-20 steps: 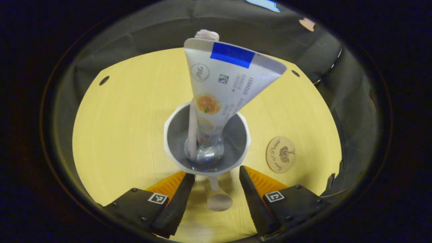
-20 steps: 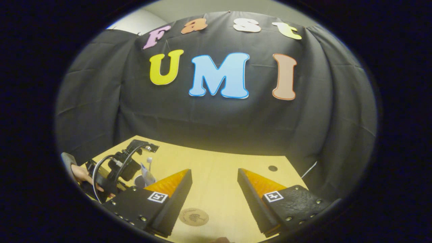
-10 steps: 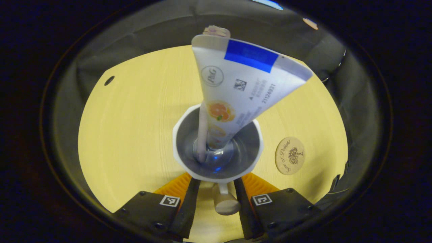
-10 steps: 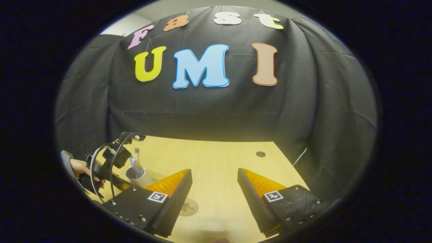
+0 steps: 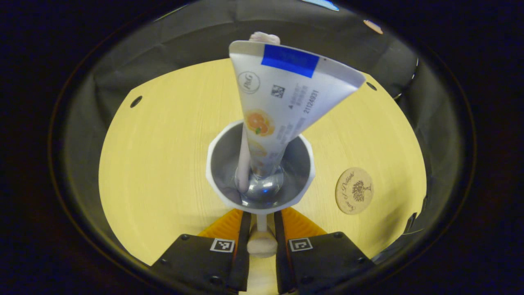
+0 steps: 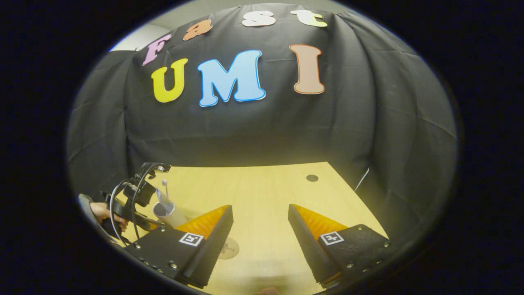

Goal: Put the toothbrush and toothpaste on the desktop into the cup, then pick up the cup and place it on the coaster on the desktop.

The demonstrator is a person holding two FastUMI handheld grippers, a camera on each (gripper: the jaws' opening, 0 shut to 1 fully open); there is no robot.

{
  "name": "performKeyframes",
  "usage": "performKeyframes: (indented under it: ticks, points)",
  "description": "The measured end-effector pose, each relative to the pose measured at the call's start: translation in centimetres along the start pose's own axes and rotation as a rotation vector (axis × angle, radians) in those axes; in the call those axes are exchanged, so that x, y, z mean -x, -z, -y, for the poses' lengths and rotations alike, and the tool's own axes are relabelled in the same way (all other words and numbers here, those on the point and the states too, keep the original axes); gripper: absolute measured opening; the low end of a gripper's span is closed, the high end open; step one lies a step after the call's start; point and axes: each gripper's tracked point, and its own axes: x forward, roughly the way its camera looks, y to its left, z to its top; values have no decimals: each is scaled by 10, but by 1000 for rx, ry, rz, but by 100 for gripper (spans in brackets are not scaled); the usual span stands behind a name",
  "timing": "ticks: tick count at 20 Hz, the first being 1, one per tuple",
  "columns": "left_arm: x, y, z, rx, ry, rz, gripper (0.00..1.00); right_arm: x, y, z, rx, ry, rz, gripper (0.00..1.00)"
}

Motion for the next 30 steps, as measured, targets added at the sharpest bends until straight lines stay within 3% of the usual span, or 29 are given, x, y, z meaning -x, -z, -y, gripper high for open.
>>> performKeyframes:
  ticks: [3,17,21,22,30]
  points:
    - [4,1,5,-31,-13,21,32,1,-3,3,-3,2,5,88]
    - [44,-7,129,-98,109,49,31,16,-1,29,19,-17,15,88]
    - [51,-22,158,-114,120,27,31,20,6,42,9,-19,2,88]
    - [43,1,162,-117,123,22,31,19,7,45,7,-18,0,88]
    - [35,-2,186,-135,96,-30,31,19,15,72,-18,-16,-20,88]
